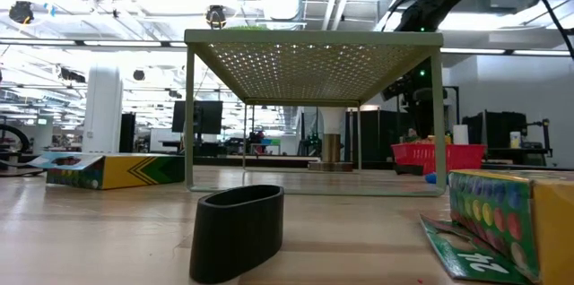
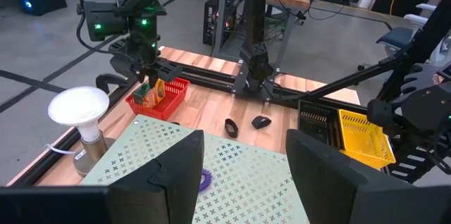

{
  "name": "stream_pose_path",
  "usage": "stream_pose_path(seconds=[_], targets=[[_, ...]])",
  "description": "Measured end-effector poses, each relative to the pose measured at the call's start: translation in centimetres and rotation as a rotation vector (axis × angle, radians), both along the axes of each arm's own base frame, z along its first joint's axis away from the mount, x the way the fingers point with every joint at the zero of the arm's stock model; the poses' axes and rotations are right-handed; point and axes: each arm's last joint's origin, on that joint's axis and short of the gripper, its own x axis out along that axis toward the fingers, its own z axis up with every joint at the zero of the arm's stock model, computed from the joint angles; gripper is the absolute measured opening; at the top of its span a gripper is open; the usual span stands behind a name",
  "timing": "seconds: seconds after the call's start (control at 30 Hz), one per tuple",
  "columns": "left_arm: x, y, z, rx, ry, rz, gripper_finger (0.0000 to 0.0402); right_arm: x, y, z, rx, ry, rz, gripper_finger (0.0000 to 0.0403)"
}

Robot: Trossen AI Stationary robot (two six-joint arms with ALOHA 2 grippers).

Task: Pick & Place Office Desk Supplies
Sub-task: Put the top yellow crayon box into the red bin

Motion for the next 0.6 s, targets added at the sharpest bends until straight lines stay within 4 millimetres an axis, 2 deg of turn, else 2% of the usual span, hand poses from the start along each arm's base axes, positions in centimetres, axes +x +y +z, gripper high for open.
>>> stream_pose_path(seconds=[0.3, 0.43, 0.6], targets=[[0.0, 0.0, 0.0, -0.015, -0.004, 0.004, 0.0195, 0.0, 0.0, 0.3, -0.029, 0.001, -0.030, 0.0141], [0.0, 0.0, 0.0, -0.016, -0.004, 0.005, 0.0195, -0.2, 0.2, 1.6, -0.081, -0.047, -0.059, 0.0144], [0.0, 0.0, 0.0, 0.015, 0.003, -0.004, 0.0195, -1.0, 1.2, 4.4, -0.159, -0.137, -0.104, 0.0152]])
